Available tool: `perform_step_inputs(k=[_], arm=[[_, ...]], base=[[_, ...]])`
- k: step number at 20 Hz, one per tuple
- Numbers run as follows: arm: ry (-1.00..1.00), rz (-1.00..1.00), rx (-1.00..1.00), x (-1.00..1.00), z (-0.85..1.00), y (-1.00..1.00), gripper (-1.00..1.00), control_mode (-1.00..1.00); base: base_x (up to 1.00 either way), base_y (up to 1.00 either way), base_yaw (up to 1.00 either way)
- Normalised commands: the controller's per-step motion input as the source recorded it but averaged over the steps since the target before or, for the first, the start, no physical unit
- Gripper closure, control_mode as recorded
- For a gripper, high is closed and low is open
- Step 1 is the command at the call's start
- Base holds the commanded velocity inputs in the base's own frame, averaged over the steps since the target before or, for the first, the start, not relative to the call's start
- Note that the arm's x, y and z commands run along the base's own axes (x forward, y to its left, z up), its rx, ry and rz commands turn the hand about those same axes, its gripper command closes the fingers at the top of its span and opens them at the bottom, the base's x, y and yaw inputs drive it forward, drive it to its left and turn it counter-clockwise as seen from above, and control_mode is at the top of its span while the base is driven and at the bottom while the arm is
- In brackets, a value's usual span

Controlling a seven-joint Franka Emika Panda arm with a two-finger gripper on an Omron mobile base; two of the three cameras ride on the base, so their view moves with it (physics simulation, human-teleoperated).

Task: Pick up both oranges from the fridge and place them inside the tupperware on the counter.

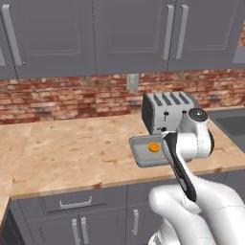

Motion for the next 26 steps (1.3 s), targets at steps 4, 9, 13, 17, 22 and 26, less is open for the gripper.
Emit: perform_step_inputs(k=[4,9,13,17,22,26], arm=[[0.03,0.0,0.0,0.51,-0.1,0.0,1.0,-1.0],[0.05,0.0,0.0,0.39,-0.15,0.0,1.0,-1.0],[0.05,0.0,0.0,0.23,-0.25,0.0,1.0,-1.0],[0.01,0.0,0.0,0.06,-0.31,0.0,1.0,-1.0],[0.0,0.0,0.0,0.16,-0.3,0.0,1.0,-1.0],[0.0,0.0,0.0,0.28,-0.24,0.0,1.0,-1.0]], base=[[0.0,0.0,0.0],[0.0,0.0,0.0],[0.0,0.0,0.0],[0.0,0.0,0.0],[0.0,0.0,0.0],[0.0,0.0,0.0]])
